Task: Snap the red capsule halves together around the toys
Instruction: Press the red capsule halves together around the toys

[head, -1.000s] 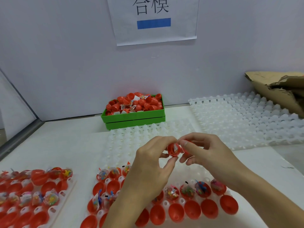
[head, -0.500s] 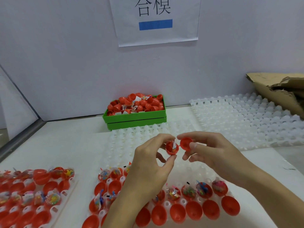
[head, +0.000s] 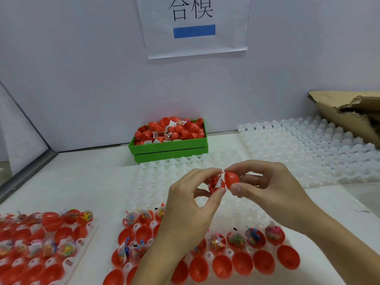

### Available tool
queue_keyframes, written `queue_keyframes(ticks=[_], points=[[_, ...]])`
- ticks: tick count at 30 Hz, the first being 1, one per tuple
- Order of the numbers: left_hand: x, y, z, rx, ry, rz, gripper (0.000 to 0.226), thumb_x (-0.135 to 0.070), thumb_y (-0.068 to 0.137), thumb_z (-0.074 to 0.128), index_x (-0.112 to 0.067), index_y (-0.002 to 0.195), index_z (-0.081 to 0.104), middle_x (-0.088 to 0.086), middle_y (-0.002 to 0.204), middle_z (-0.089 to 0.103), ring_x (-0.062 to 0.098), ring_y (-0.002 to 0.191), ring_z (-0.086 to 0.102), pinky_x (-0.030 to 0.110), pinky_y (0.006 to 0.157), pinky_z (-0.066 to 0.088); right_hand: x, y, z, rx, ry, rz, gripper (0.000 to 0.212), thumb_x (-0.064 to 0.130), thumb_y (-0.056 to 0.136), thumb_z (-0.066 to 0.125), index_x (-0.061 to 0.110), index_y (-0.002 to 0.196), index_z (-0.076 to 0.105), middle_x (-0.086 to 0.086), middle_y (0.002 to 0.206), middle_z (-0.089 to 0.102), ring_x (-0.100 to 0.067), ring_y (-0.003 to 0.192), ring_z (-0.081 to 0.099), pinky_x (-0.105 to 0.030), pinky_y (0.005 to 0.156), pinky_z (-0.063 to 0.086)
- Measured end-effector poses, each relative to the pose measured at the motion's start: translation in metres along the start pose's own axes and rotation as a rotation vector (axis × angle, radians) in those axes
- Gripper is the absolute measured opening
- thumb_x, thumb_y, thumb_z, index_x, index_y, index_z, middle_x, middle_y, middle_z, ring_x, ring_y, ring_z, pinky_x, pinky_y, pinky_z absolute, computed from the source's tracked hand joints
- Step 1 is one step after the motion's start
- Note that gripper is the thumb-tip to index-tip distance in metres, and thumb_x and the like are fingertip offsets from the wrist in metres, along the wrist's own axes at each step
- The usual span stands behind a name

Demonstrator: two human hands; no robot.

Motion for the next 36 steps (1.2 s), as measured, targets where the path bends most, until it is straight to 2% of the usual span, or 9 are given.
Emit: queue_keyframes(ticks=[4, 10, 14, 18, 20, 23, 28, 31, 36], points=[[0.000, 0.001, -0.002, 0.002, -0.045, -0.008, 0.023, -0.009, 0.089, 0.071, -0.027, 0.103, 0.074, -0.014, 0.098, 0.067, 0.012, 0.099, 0.064, 0.014, 0.073, 0.054, 0.001, 0.000, 0.000, -0.019, 0.047, -0.008, 0.023, 0.004, 0.078, 0.078, 0.018, 0.095, 0.076, -0.007, 0.086, 0.076, -0.021, 0.076, 0.073, -0.021, 0.070, 0.056], [0.002, 0.001, -0.001, -0.045, 0.023, 0.014, 0.021, -0.008, 0.086, 0.074, -0.022, 0.102, 0.078, -0.012, 0.094, 0.069, 0.010, 0.092, 0.067, 0.018, 0.069, 0.057, 0.001, -0.001, 0.003, 0.000, 0.048, -0.033, 0.025, 0.009, 0.071, 0.082, 0.017, 0.094, 0.076, -0.006, 0.084, 0.077, -0.020, 0.078, 0.074, -0.023, 0.072, 0.058], [0.001, -0.002, 0.001, -0.117, 0.143, 0.058, 0.030, -0.012, 0.082, 0.078, -0.024, 0.110, 0.075, -0.011, 0.096, 0.073, 0.003, 0.090, 0.068, 0.016, 0.071, 0.057, 0.000, -0.002, 0.008, 0.003, 0.032, -0.066, 0.033, 0.023, 0.062, 0.082, 0.017, 0.094, 0.075, -0.006, 0.078, 0.077, -0.019, 0.076, 0.075, -0.023, 0.073, 0.058], [-0.001, -0.003, 0.001, -0.146, 0.138, 0.066, 0.022, -0.014, 0.081, 0.079, -0.031, 0.092, 0.069, -0.011, 0.086, 0.073, 0.005, 0.084, 0.069, 0.017, 0.069, 0.058, -0.002, -0.002, 0.010, -0.003, 0.024, -0.080, 0.034, 0.024, 0.062, 0.082, 0.017, 0.094, 0.075, -0.004, 0.076, 0.077, -0.017, 0.074, 0.075, -0.019, 0.071, 0.056], [-0.002, -0.002, 0.000, -0.147, 0.131, 0.083, 0.021, -0.017, 0.081, 0.076, -0.031, 0.094, 0.068, -0.010, 0.085, 0.073, 0.007, 0.081, 0.069, 0.019, 0.068, 0.058, -0.002, -0.002, 0.011, -0.014, 0.032, -0.080, 0.034, 0.024, 0.061, 0.082, 0.016, 0.093, 0.075, -0.004, 0.077, 0.077, -0.017, 0.075, 0.075, -0.020, 0.072, 0.057], [-0.004, -0.001, -0.002, -0.138, 0.114, 0.100, 0.023, -0.023, 0.079, 0.072, -0.032, 0.100, 0.067, -0.012, 0.089, 0.072, 0.004, 0.084, 0.069, 0.014, 0.069, 0.057, -0.002, -0.002, 0.012, -0.035, 0.058, -0.072, 0.033, 0.023, 0.061, 0.082, 0.016, 0.092, 0.075, -0.004, 0.076, 0.077, -0.016, 0.074, 0.075, -0.019, 0.069, 0.056], [-0.001, -0.001, -0.003, -0.078, 0.104, 0.119, 0.012, -0.017, 0.082, 0.073, -0.024, 0.091, 0.076, -0.024, 0.095, 0.068, -0.004, 0.095, 0.067, 0.009, 0.072, 0.054, 0.001, -0.002, 0.011, -0.072, 0.080, -0.065, 0.031, 0.026, 0.059, 0.082, 0.020, 0.088, 0.077, -0.005, 0.078, 0.077, -0.019, 0.075, 0.075, -0.019, 0.069, 0.057], [-0.001, -0.001, 0.000, -0.109, 0.093, 0.116, 0.013, -0.014, 0.082, 0.070, -0.019, 0.090, 0.078, -0.029, 0.095, 0.065, -0.005, 0.094, 0.067, 0.009, 0.070, 0.054, 0.001, -0.001, 0.011, -0.072, 0.088, -0.057, 0.028, 0.025, 0.059, 0.083, 0.022, 0.086, 0.078, -0.005, 0.080, 0.077, -0.019, 0.076, 0.075, -0.020, 0.070, 0.057], [0.002, 0.000, 0.001, -0.175, 0.061, 0.062, 0.015, -0.005, 0.082, 0.076, -0.019, 0.088, 0.075, -0.016, 0.085, 0.071, 0.007, 0.083, 0.068, 0.019, 0.067, 0.057, 0.001, -0.002, 0.013, -0.026, 0.100, -0.059, 0.029, 0.022, 0.060, 0.083, 0.022, 0.088, 0.077, -0.007, 0.078, 0.077, -0.019, 0.074, 0.075, -0.020, 0.070, 0.056]])
Point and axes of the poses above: each hand's wrist, its own y-axis towards the middle knuckle, its own z-axis out of the palm, x = y × z, the point moved 1 cm from there along y, towards the middle knuckle
